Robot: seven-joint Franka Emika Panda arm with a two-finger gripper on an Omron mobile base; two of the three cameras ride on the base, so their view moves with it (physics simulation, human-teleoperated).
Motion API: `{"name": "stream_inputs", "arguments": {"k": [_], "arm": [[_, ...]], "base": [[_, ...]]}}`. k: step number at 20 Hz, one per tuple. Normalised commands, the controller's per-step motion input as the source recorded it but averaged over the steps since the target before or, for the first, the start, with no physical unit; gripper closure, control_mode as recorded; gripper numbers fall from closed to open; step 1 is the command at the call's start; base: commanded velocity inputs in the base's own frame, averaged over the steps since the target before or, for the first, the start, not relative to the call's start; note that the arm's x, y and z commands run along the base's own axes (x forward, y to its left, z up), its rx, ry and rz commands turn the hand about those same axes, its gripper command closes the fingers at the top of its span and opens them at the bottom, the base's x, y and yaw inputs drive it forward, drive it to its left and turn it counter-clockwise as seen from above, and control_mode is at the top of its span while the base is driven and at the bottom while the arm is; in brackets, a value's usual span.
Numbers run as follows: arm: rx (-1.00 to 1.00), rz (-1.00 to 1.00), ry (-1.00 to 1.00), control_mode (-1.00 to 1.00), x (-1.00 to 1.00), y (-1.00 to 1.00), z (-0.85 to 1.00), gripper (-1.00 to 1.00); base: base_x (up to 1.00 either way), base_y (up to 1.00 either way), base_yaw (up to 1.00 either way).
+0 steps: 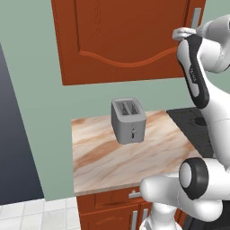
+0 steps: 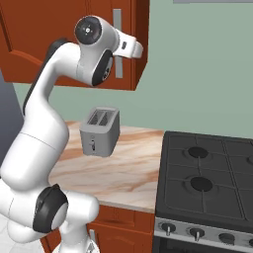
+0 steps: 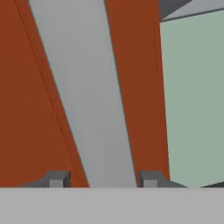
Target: Move the mustard and mayonnaise from the cabinet to the dining counter.
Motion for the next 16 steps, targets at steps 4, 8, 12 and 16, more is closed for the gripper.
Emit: {"name": "stream_inputs", "arguments": {"k": [4, 8, 12, 16], "arm": [[0.0, 0.0, 0.0, -1.0, 0.26, 0.09, -0.02, 1.0], [0.0, 0.0, 0.0, -1.0, 0.2, 0.08, -0.02, 1.0], [0.0, 0.02, 0.0, -1.0, -0.07, 0.19, -0.02, 1.0], [0.0, 0.01, 0.0, -1.0, -0.35, 0.28, -0.01, 1.0]], "base": [[0.0, 0.0, 0.0], [0.0, 0.0, 0.0], [0.0, 0.0, 0.0], [0.0, 0.0, 0.0]]}}
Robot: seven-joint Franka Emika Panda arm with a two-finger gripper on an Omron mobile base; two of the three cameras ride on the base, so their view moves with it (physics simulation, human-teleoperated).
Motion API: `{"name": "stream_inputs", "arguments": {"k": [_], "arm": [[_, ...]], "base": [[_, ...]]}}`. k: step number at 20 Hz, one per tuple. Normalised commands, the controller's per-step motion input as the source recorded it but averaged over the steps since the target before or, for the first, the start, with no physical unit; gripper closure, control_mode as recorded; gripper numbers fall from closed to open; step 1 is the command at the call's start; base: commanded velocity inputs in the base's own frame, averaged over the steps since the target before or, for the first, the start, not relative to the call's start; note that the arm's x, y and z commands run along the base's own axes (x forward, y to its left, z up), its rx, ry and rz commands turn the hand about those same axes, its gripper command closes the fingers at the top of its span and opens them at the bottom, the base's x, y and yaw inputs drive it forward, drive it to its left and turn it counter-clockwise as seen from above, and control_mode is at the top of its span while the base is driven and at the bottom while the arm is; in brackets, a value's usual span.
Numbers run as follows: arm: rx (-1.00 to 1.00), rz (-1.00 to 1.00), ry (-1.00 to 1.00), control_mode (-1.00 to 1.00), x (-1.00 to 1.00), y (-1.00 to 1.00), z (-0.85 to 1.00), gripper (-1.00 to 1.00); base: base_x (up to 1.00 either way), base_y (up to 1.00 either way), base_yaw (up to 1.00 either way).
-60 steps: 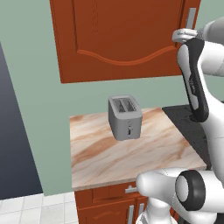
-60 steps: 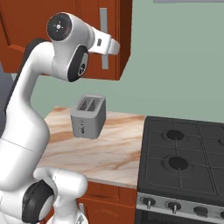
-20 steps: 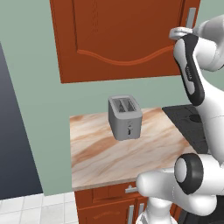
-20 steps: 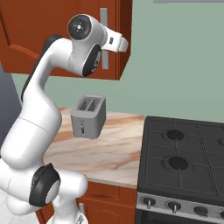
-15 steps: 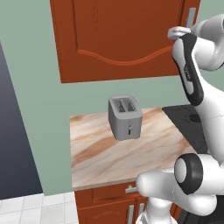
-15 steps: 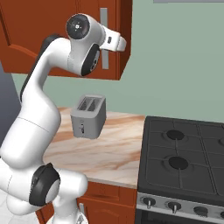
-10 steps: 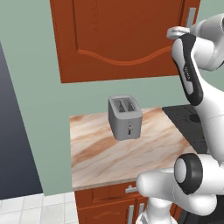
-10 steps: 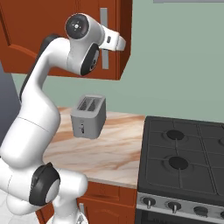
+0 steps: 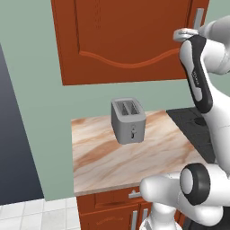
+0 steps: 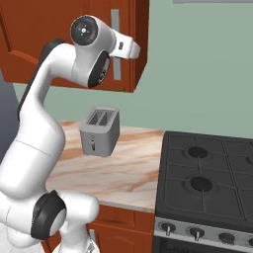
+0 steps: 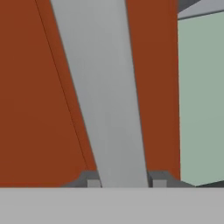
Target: Move the mustard and mayonnaise from the cabinet to the dining counter.
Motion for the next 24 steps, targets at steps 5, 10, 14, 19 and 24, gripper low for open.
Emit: {"name": "stream_inputs", "arguments": {"k": [5, 10, 14, 19, 24], "arm": [[0.0, 0.02, -0.01, -1.0, -0.57, 0.3, 0.0, 1.0], [0.0, 0.0, 0.0, -1.0, -0.7, 0.33, 0.01, 1.0], [0.0, 0.0, 0.0, -1.0, -0.72, 0.38, 0.0, 1.0], [0.0, 0.0, 0.0, -1.0, -0.7, 0.44, 0.0, 1.0], [0.0, -0.02, 0.0, -1.0, -0.7, 0.49, 0.0, 1.0]], "base": [[0.0, 0.0, 0.0], [0.0, 0.0, 0.0], [0.0, 0.0, 0.0], [0.0, 0.0, 0.0], [0.0, 0.0, 0.0]]}}
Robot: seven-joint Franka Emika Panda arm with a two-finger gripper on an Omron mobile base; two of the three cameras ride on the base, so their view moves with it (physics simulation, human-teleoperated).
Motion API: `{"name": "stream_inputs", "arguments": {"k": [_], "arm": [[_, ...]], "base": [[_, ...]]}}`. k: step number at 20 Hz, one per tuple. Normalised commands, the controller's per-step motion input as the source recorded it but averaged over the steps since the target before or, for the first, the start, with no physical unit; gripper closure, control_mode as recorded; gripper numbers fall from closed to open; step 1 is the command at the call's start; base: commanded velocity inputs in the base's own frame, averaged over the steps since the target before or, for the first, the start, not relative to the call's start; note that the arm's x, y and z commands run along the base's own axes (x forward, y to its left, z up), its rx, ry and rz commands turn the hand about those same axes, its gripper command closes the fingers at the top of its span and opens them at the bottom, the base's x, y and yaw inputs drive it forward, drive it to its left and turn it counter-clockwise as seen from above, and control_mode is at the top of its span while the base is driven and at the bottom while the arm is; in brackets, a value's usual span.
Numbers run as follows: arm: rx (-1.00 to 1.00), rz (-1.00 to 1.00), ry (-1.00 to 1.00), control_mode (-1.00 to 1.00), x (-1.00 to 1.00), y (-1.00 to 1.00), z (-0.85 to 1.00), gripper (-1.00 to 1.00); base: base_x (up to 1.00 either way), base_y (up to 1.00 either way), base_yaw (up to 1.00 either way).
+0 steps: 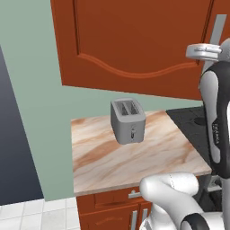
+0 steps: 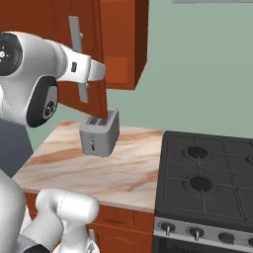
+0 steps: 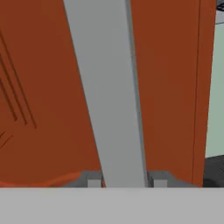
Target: Move the mustard and mayonnaise from the cabinet to the dining counter.
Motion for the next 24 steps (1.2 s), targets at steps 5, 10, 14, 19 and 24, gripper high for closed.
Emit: {"name": "stream_inputs", "arguments": {"k": [5, 10, 14, 19, 24], "arm": [[0.0, -0.05, 0.0, -1.0, -0.68, 0.51, 0.0, 1.0], [0.0, -0.05, 0.0, -1.0, -0.62, 0.56, 0.0, 1.0], [0.0, -0.02, 0.0, -1.0, -0.55, 0.61, 0.0, 1.0], [0.0, 0.0, 0.0, -1.0, -0.38, 0.49, 0.0, -1.0], [0.0, 0.0, 0.0, -1.0, -0.43, 0.06, 0.0, -1.0]], "base": [[0.0, 0.0, 0.0], [0.0, 0.0, 0.0], [0.0, 0.0, 0.0], [0.0, 0.0, 0.0], [0.0, 0.0, 0.0]]}}
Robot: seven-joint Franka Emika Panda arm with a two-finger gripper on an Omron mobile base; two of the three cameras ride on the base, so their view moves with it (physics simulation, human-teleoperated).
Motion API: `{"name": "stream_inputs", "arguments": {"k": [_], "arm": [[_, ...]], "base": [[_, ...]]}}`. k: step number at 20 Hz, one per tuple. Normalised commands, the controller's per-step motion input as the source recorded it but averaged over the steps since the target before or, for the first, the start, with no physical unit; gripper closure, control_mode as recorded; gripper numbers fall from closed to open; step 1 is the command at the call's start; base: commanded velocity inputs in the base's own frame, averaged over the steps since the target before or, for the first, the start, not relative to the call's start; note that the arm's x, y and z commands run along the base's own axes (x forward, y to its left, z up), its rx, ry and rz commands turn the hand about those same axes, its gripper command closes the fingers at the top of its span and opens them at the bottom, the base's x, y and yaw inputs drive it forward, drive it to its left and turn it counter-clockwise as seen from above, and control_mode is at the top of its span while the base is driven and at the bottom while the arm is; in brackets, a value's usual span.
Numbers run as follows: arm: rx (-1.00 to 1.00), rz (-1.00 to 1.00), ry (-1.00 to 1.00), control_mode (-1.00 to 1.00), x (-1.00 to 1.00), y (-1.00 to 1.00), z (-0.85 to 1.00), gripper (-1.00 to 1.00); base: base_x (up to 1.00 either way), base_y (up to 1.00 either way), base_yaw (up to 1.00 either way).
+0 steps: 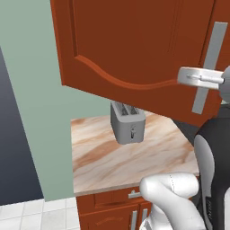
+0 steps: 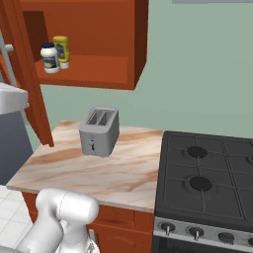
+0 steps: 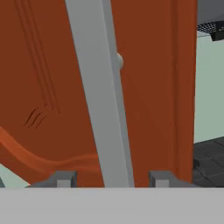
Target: Move the mustard and mayonnaise from the cabinet to the dining counter.
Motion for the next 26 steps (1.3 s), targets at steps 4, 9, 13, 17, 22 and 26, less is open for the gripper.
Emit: {"name": "stream_inputs", "arguments": {"k": [4, 9, 13, 17, 22, 26], "arm": [[0.05, -0.02, 0.0, -1.0, -0.71, -0.04, 0.04, -1.0], [0.17, -0.01, 0.0, -1.0, -0.51, -0.28, 0.05, -1.0], [0.23, 0.0, 0.0, -1.0, -0.24, -0.56, 0.14, -1.0], [0.31, 0.0, 0.0, -1.0, -0.02, -0.57, 0.09, -1.0], [0.41, 0.02, 0.0, -1.0, 0.13, -0.54, 0.01, -1.0], [0.46, 0.01, 0.02, -1.0, 0.23, -0.32, -0.18, -1.0]], "base": [[0.0, 0.0, 0.0], [0.0, 0.0, 0.0], [0.0, 0.0, 0.0], [0.0, 0.0, 0.0], [0.0, 0.0, 0.0], [0.0, 0.0, 0.0]]}}
